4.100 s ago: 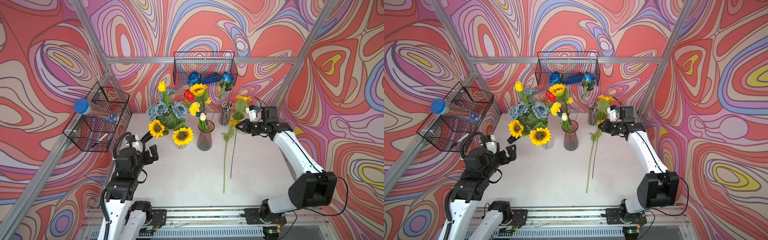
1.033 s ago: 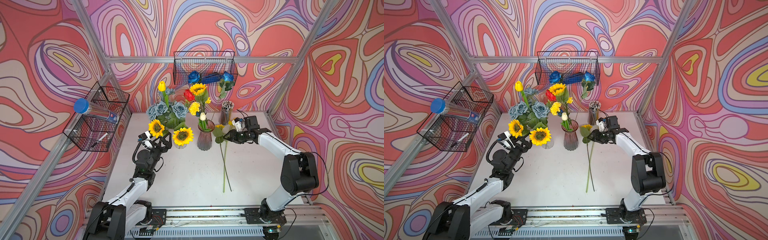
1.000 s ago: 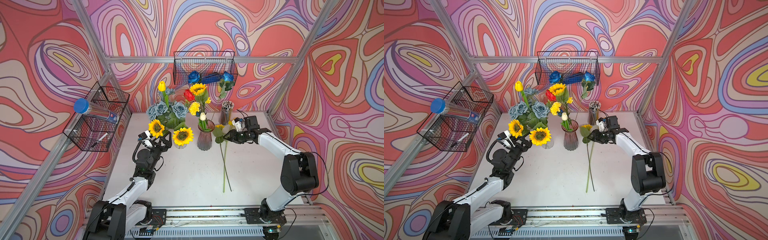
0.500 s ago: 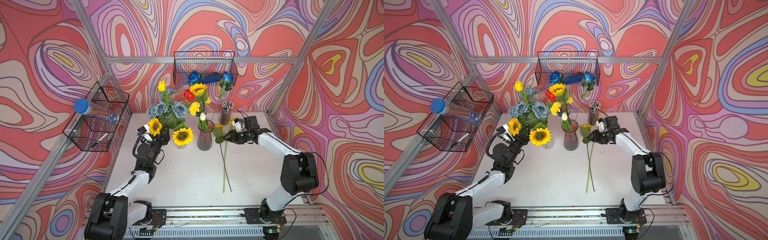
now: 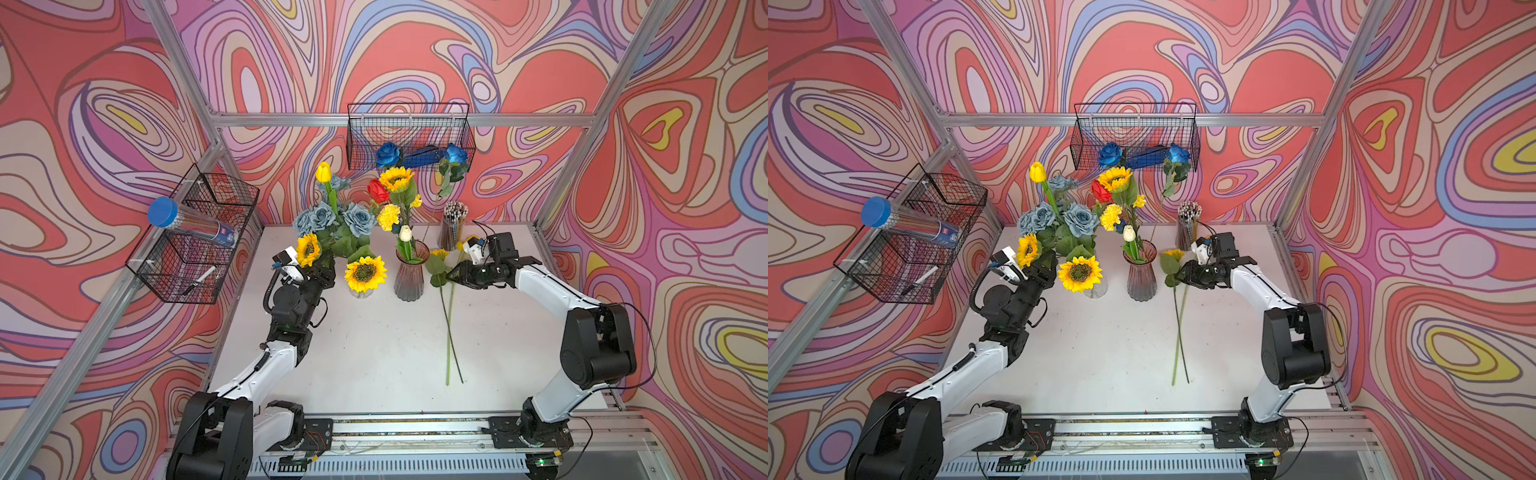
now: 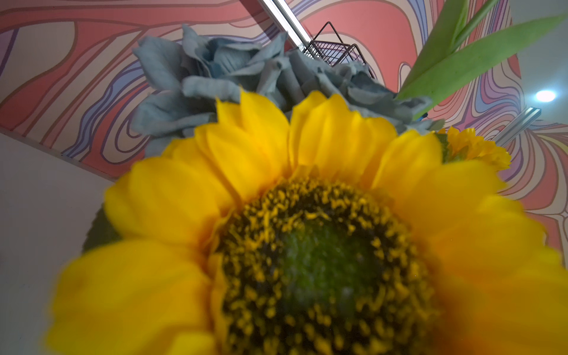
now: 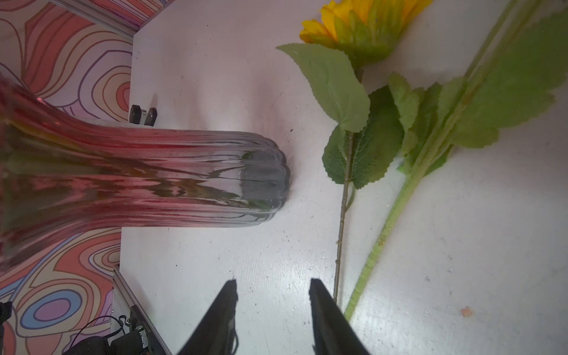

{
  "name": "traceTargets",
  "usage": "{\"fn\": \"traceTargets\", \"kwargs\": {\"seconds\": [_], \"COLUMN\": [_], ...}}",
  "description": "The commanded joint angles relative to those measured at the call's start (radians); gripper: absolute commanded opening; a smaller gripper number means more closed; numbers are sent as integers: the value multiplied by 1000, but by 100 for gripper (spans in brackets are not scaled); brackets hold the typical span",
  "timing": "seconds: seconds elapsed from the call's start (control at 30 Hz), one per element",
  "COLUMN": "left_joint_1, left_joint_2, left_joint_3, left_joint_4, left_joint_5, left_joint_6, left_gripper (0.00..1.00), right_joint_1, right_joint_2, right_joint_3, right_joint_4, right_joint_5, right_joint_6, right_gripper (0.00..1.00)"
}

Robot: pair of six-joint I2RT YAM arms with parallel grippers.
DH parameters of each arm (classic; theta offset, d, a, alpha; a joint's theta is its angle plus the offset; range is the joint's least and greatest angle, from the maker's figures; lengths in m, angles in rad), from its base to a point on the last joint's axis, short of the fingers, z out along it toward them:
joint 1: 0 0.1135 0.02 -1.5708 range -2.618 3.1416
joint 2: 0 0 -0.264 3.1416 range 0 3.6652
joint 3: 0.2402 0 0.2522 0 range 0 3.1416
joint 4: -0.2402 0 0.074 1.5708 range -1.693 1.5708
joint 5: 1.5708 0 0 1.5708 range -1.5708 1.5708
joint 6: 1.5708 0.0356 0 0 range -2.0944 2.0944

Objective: Pick out yellow flowers from the vase
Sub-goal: Pick up the flower from the vase.

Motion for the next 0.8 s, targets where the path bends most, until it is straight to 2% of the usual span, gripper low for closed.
{"fn": "traceTargets", "kwargs": {"seconds": [0.0,0.4,0.47,0.77], "left_joint_1": [-1,-2,-2,-1], "left_joint_2": [-30,-105,-122,-167], "left_joint_3": [25,31,75,118], "left_joint_4": [3,-91,-114,-211], "left_joint_5": [-8,-18,-19,-24], "left_joint_6": [13,65,76,124], "left_gripper": [29,18,15,11], "right_joint_1": [-2,-1,-2,-2], "right_joint_2": [13,15,14,10], "right_joint_3": [29,43,43,46], "right_joint_4": [-17,-22,-25,-27], "right_joint_5": [-7,-10,-10,-14], "right_joint_6": [-14,-14,-18,-18], "right_gripper": [42,42,42,42]}}
